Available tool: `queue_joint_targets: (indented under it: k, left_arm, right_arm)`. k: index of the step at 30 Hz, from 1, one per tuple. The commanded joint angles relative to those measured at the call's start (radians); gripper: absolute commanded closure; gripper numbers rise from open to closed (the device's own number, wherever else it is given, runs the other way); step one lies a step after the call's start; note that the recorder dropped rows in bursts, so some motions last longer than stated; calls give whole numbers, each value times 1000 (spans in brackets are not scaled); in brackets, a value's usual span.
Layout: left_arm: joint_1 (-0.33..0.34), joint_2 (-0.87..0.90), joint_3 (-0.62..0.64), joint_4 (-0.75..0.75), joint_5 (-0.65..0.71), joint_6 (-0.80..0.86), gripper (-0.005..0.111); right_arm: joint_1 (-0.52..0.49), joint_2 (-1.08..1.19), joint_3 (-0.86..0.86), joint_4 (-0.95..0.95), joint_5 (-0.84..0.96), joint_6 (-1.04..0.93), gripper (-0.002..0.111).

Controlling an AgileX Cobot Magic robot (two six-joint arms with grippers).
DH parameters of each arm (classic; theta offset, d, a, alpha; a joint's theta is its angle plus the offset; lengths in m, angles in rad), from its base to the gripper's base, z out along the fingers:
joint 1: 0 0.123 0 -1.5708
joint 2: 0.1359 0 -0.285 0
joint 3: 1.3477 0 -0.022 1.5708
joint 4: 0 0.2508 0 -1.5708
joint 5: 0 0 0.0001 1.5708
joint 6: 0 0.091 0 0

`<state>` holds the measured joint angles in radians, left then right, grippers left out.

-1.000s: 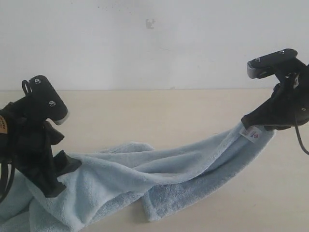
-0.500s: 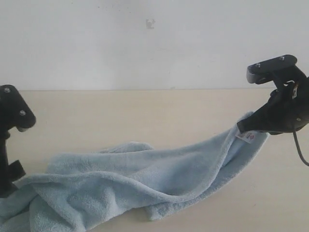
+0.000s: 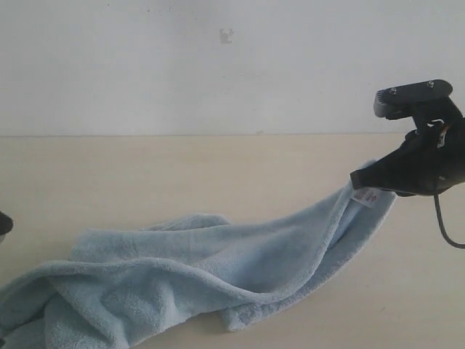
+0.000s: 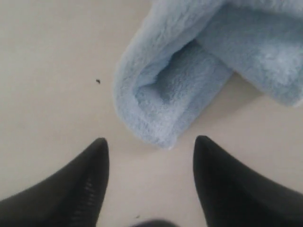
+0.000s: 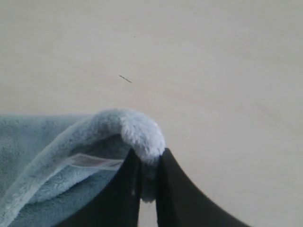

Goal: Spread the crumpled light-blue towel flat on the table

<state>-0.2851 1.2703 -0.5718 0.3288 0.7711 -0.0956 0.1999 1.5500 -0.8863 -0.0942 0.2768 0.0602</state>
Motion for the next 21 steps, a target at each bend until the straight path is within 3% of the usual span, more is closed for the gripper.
queue_joint_targets:
  k: [1, 8, 14, 21]
  left_arm:
    - [22, -5, 59, 108, -68, -182, 52]
    - [22, -5, 62, 135, -105, -215, 45]
    - [22, 16, 160, 263, -333, -228, 45]
    - [31, 71, 167, 379, -329, -230, 45]
  right_arm:
    - [-2, -2, 3, 45, 14, 4, 109]
    - [-2, -2, 3, 45, -2, 4, 109]
    - [-2, -2, 3, 51, 4, 4, 109]
    - [-2, -2, 3, 62, 16, 4, 109]
